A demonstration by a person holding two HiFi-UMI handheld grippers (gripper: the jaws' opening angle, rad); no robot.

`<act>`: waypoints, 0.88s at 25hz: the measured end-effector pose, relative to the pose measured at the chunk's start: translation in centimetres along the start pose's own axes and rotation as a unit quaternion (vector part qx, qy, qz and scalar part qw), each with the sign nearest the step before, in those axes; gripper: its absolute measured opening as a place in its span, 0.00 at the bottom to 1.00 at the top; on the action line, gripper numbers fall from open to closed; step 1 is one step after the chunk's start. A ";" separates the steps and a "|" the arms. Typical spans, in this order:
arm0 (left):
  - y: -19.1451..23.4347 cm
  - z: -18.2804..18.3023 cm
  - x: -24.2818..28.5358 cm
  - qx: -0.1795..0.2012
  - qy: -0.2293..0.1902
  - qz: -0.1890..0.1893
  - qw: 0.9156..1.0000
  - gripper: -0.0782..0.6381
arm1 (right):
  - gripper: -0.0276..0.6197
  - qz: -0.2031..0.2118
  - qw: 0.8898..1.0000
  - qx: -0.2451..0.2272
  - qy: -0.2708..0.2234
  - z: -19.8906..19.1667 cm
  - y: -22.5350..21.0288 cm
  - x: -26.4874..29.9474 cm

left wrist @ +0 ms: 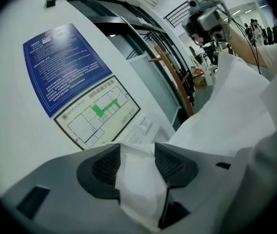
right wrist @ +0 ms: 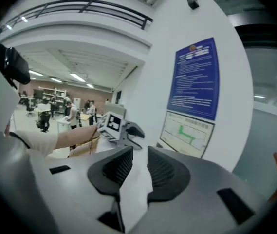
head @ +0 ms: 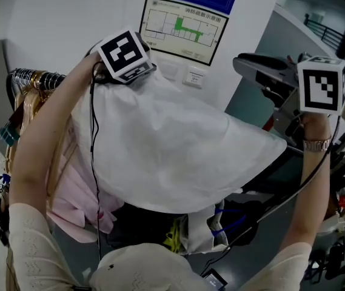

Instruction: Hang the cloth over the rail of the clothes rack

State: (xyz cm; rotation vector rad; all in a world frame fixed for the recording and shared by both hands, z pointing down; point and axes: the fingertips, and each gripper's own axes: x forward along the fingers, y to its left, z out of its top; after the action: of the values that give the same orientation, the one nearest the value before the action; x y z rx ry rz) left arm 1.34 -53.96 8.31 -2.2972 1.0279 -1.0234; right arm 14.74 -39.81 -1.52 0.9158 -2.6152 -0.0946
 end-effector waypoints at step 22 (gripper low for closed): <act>0.3 4.9 -8.4 0.046 -0.073 -0.031 0.996 0.42 | 0.19 0.022 0.971 -0.131 0.199 -6.9 10.1 5.1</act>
State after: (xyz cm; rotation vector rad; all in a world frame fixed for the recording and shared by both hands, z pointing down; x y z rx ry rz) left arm 1.17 -47.34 1.23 -2.3033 0.8386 -0.8922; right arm 7.58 -34.67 8.34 0.7010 -2.1857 -0.2163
